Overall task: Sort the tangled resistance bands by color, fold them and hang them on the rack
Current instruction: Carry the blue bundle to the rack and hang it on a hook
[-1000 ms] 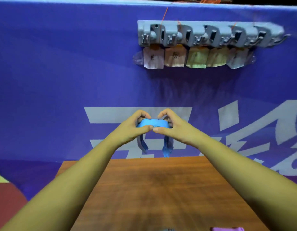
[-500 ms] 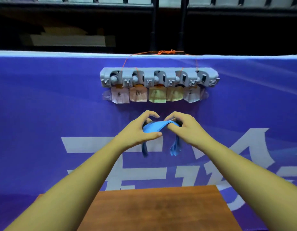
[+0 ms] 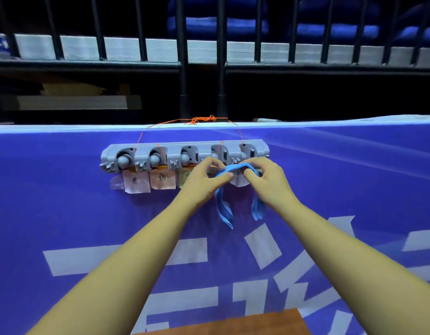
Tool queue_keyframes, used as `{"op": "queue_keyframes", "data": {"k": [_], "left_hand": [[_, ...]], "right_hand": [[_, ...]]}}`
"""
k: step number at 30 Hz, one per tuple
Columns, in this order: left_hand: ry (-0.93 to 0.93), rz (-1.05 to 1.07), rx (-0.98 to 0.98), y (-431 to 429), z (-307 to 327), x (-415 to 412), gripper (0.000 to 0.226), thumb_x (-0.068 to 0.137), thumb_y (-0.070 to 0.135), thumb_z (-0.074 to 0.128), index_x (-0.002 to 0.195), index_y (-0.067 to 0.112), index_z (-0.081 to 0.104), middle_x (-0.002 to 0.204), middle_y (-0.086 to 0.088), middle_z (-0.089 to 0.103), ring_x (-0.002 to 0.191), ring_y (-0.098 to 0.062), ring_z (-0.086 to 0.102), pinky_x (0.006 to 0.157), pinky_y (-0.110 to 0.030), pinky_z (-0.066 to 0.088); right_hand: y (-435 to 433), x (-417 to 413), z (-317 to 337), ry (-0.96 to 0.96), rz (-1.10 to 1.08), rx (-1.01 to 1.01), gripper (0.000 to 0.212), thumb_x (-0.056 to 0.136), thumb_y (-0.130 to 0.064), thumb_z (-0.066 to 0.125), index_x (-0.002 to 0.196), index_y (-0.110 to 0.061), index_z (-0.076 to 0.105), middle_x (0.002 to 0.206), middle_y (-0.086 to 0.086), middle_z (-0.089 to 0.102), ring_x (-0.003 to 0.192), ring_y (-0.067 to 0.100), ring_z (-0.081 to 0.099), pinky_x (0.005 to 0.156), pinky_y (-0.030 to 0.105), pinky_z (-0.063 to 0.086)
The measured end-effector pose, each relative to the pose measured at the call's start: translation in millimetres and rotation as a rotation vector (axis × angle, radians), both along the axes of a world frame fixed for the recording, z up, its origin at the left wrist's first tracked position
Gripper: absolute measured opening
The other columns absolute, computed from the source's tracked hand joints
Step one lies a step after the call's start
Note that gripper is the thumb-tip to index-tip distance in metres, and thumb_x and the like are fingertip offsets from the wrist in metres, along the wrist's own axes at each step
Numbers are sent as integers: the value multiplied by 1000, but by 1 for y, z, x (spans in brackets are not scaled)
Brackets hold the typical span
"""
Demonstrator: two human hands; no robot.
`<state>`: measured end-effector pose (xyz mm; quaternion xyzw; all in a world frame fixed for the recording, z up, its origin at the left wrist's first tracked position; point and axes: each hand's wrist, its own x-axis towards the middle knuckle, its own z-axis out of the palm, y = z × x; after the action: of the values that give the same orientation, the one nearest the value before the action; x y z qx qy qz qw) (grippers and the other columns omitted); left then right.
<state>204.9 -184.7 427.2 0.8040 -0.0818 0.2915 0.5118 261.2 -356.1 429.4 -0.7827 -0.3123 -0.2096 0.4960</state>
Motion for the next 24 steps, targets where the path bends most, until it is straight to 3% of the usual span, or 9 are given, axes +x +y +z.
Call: {"op": "queue_keyframes", "data": {"k": [6, 10, 14, 17, 20, 22, 24], "left_hand": [[-61, 111, 29, -11, 4, 14, 17, 85, 31, 71, 96, 25, 61, 94, 5, 66, 78, -8, 59, 72, -21, 46], [-164, 110, -62, -26, -5, 21, 13, 88, 24, 67, 98, 21, 59, 98, 2, 65, 84, -10, 61, 68, -14, 46], [-238, 118, -44, -27, -4, 33, 13, 87, 28, 63, 99, 25, 58, 102, 4, 65, 94, -18, 63, 78, -29, 52], [-205, 183, 22, -25, -3, 42, 10, 90, 26, 62, 100, 24, 60, 97, 4, 65, 85, -12, 60, 74, -26, 46], [-157, 235, 172, -21, -13, 47, 15, 91, 28, 62, 105, 25, 61, 96, 7, 61, 76, -2, 51, 71, -20, 36], [-172, 222, 224, -16, -22, 48, 23, 89, 30, 64, 112, 26, 61, 104, 8, 61, 83, -2, 52, 75, -17, 39], [-205, 179, 249, -13, -27, 49, 32, 87, 27, 67, 118, 25, 59, 113, 7, 58, 96, -2, 53, 86, -17, 43]], "right_hand": [[18, 9, 10, -32, -24, 136, 24, 87, -15, 50, 96, -22, 71, 89, -5, 72, 89, 16, 66, 83, 41, 54], [23, 12, 1, -83, -67, 225, 26, 89, -11, 50, 99, -20, 71, 92, -3, 70, 88, 16, 63, 80, 33, 52], [22, 18, 2, -108, -67, 279, 29, 90, -10, 51, 107, -21, 71, 96, -3, 70, 88, 14, 63, 78, 25, 51], [24, 25, 1, -102, -100, 203, 31, 90, -10, 49, 108, -22, 71, 96, -3, 71, 89, 13, 64, 80, 25, 52], [21, 31, -10, -66, -127, 108, 33, 89, -8, 49, 107, -24, 71, 87, -9, 68, 76, 4, 59, 70, 19, 49], [18, 33, -18, -69, -111, 69, 36, 88, -7, 49, 109, -27, 71, 85, -16, 65, 73, -3, 56, 66, 8, 41], [16, 34, -21, -66, -94, 57, 36, 88, -7, 50, 109, -29, 70, 88, -18, 66, 75, -7, 56, 66, 5, 38]]}}
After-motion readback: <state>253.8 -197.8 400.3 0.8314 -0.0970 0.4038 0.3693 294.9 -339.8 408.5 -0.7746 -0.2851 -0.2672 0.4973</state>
